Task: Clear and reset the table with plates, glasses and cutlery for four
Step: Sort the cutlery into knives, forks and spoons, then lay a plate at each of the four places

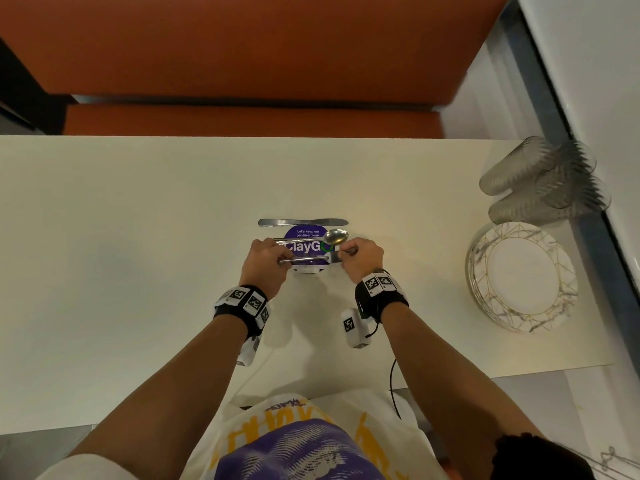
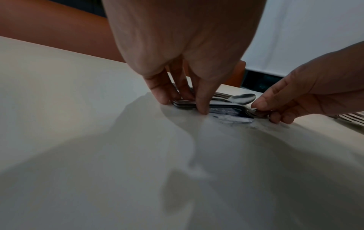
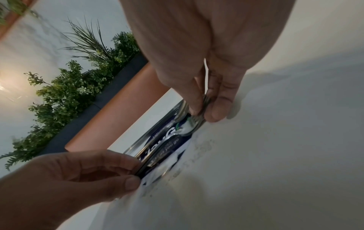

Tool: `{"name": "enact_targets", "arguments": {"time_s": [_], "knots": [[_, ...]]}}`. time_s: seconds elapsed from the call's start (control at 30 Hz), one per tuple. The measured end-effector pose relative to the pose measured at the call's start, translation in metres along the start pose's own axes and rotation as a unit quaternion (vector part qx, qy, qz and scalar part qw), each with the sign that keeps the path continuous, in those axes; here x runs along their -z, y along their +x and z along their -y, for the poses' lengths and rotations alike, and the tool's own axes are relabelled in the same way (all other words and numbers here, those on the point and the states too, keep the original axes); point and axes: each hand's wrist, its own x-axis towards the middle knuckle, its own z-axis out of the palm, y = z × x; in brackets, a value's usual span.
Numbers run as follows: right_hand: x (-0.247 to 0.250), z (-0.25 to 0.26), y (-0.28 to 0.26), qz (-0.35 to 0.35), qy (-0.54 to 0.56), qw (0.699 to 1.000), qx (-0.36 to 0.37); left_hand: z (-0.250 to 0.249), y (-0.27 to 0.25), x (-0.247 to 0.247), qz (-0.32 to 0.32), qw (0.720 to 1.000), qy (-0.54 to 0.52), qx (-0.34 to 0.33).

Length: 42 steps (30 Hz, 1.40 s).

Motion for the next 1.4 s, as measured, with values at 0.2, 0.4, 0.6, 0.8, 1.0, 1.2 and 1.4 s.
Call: {"name": "enact_targets", "arguments": {"time_s": [0.2, 0.4, 0.6, 0.8, 1.0, 1.2, 1.4], "knots": [[0.003, -0.003, -0.003, 0.001, -0.008, 1.0, 0.001, -0.002, 0.003, 0.005, 0.008, 0.999, 0.036, -0.014], [0.025, -0.013, -0.015, -0.036, 0.02, 0.999, 0.0, -0.024, 0.004, 0.015, 0.005, 0.999, 0.034, -0.026], [0.072, -0.041, -0.038, -0.115, 0.049, 0.992, 0.03, -0.088, 0.011, 0.002, 0.071, 0.994, -0.027, -0.079], [0.156, -0.096, -0.041, -0.174, 0.079, 0.981, 0.014, -0.178, 0.024, -0.047, 0.139, 0.982, -0.063, -0.115], [0.252, -0.183, -0.027, -0.246, 0.06, 0.967, -0.034, -0.272, 0.034, -0.123, 0.203, 0.97, -0.072, -0.115], [0.311, -0.269, 0.008, -0.245, -0.013, 0.965, -0.093, -0.339, 0.046, -0.192, 0.242, 0.968, -0.044, -0.047], [0.336, -0.305, 0.023, -0.157, -0.079, 0.965, -0.195, -0.364, 0.05, -0.228, 0.247, 0.966, -0.038, 0.066]]}}
